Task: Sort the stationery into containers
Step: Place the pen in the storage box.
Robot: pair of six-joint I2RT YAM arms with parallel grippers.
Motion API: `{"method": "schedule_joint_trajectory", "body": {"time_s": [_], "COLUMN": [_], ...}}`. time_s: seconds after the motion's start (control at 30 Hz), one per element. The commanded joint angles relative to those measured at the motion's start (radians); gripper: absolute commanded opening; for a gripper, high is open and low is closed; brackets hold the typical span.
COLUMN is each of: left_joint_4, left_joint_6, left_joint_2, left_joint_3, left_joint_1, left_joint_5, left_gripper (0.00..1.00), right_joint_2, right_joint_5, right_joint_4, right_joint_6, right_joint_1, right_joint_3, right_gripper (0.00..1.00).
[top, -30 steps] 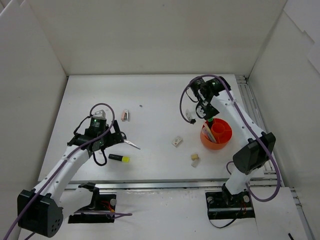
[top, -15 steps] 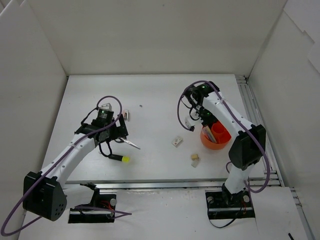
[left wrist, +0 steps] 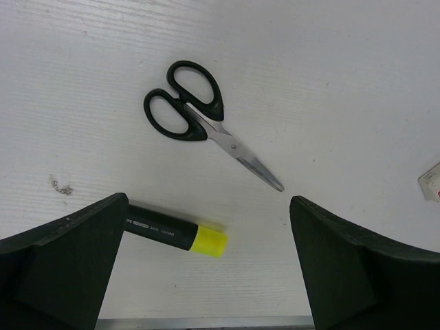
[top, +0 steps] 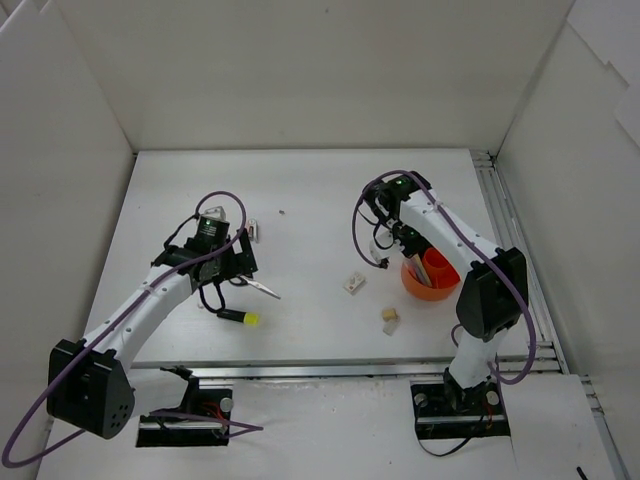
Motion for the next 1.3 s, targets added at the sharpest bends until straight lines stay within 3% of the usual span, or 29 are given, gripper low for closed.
{"method": "schedule_joint_trajectory", "body": {"time_s": [0.0, 0.37, 0.97, 1.1, 1.17, 1.27], "left_joint_4": [-0.003, 0.005, 0.005, -0.006, -0.015, -0.033], "left_joint_6": [-0.005, -0.016, -0.031, -0.041, -0.047, -0.058], "left_joint_2": [-0.024, -0.020, -0.005, -0.009, -0.014, -0.030], "left_joint_3": [0.028, 0.022, 0.022, 0.020, 0.020, 0.012], "left_joint_1": [-0.007, -0.007, -0.027, -0.027, -0.027, -0.036], "left_joint_5": [-0.019, -0.013, -0.013, -0.013, -0.015, -0.011], "left_gripper": [0.99, 0.99, 0.99, 0.99, 1.00, 1.00], "right_joint_2": [0.030, 0.013, 0.005, 0.010, 0.005, -0.006], "right_joint_5": [-0.098, -0.215, -0.068, -0.077, -0.083, -0.087], "right_joint_4": [-0.024, 0.066, 0.115, 0.140, 0.143, 0.145], "right_joint_6": [-0.008, 0.064, 0.066, 0.072, 0.083, 0.089], "right_joint_1": [-0.001, -0.016, -0.013, -0.013, -0.010, -0.004], "right_joint_3": [-0.032, 0.075, -0.034, -0.046, -0.036, -0.020], "right_gripper": [0.00, 0.00, 0.00, 0.21, 0.45, 0.53]}}
